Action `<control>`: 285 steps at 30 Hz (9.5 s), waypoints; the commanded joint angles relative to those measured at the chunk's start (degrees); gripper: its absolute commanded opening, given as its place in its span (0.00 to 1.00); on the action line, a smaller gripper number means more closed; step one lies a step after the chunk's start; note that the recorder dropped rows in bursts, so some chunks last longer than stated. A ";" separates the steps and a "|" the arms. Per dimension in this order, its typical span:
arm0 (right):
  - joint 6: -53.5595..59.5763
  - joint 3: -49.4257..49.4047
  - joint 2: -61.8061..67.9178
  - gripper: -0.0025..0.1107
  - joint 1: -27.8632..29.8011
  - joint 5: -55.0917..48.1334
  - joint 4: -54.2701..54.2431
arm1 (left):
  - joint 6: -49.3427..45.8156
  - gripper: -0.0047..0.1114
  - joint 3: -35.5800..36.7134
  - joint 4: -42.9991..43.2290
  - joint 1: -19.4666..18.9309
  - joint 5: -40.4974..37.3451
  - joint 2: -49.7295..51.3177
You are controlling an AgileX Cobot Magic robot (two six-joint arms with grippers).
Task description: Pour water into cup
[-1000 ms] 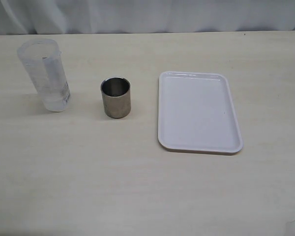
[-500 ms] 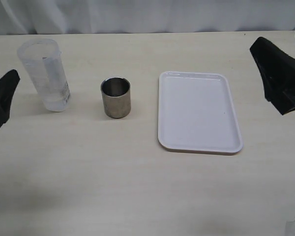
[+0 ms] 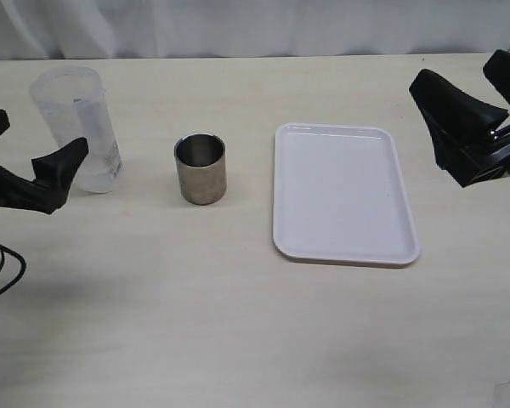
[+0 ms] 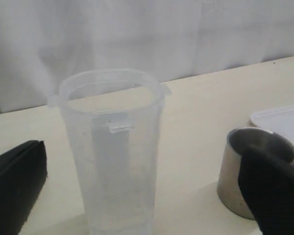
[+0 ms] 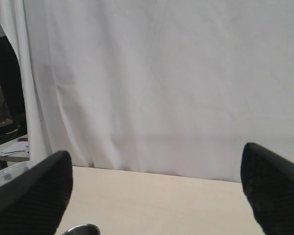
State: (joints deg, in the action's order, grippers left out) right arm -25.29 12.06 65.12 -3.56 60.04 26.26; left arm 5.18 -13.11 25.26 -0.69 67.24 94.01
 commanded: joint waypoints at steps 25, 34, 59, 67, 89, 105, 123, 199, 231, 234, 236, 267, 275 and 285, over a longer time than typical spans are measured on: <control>1.07 0.37 0.16 0.79 0.23 1.16 1.73 | -0.42 0.91 -19.86 4.24 0.01 2.06 23.24; 1.07 0.84 1.95 0.79 0.08 1.85 2.92 | -0.14 0.91 -24.59 5.20 0.11 1.68 25.49; 5.59 23.60 38.35 0.79 -9.49 3.56 19.67 | 3.56 0.36 -24.95 5.83 0.11 -3.34 25.59; 5.59 30.44 44.26 0.79 -10.63 0.80 22.26 | 5.69 0.04 -24.95 6.15 0.11 -4.55 25.59; 4.35 40.40 51.55 0.92 -10.63 -7.96 24.60 | 5.69 0.04 -24.95 7.50 0.11 -3.01 25.59; 4.98 48.41 59.91 0.99 -13.39 -7.86 32.03 | 5.69 0.04 -24.95 7.68 0.11 -3.11 25.59; -3.47 60.55 69.97 0.99 -17.95 -9.07 34.78 | 5.69 0.04 -24.95 7.68 0.11 -3.11 25.59; -6.34 65.85 77.10 0.99 -20.59 -3.12 28.21 | 5.81 0.04 -24.95 8.74 0.11 -1.75 25.59; 8.11 65.85 76.99 0.06 -20.59 -10.50 33.52 | 5.81 0.04 -24.95 8.74 0.11 -1.09 25.59; 8.11 65.85 76.99 0.06 -20.59 -10.50 32.12 | 5.81 0.04 -24.95 8.74 0.11 -0.99 25.59; 8.11 65.85 76.99 0.06 -20.59 -10.29 31.16 | 5.81 0.04 -24.95 8.74 0.11 -0.99 25.59; -2.53 65.85 76.99 0.06 -20.59 -8.95 31.04 | 5.81 0.04 -26.68 12.74 0.11 -0.87 25.59; -2.53 65.85 76.99 0.06 -20.59 -8.95 31.04 | 5.81 0.04 -32.15 15.52 0.11 -3.10 25.59; -2.53 65.85 76.99 0.06 -20.59 -8.95 31.04 | 0.73 0.04 -39.96 16.20 7.02 -14.23 25.59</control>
State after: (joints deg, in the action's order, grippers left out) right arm -27.40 78.07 141.63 -24.13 53.23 56.46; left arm 8.47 -50.86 41.37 4.17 54.53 119.83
